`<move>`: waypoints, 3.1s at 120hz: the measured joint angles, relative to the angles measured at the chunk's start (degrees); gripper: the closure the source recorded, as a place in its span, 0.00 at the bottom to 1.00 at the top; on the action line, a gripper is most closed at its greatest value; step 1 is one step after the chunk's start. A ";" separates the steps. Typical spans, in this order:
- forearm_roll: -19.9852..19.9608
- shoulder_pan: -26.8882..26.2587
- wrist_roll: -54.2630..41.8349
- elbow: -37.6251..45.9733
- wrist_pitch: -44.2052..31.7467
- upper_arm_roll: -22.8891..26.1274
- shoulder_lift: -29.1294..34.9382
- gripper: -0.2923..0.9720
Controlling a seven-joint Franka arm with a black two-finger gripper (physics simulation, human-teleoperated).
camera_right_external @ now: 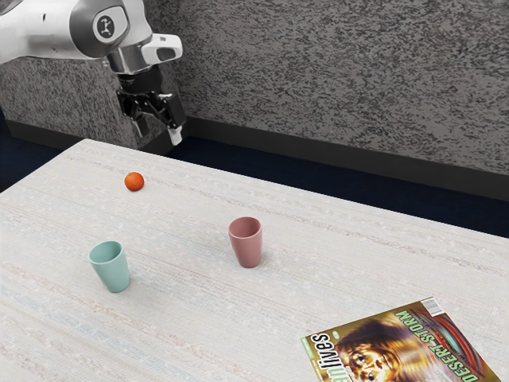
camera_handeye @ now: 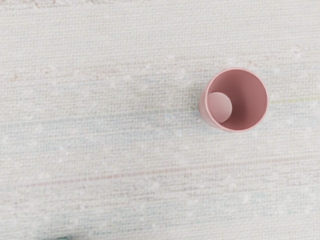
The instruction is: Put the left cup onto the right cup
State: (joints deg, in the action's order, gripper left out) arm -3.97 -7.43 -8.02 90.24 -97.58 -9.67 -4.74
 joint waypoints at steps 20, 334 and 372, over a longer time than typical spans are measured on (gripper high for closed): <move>-0.12 0.01 -0.21 -0.02 -0.23 0.00 -0.05 0.23; 3.33 -2.68 0.51 31.24 -20.60 -1.36 8.71 0.83; 3.92 -2.37 0.73 13.55 -11.33 6.10 -1.01 0.83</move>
State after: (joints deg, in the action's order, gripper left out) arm -0.05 -9.81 -7.29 103.79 -108.90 -3.57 -5.75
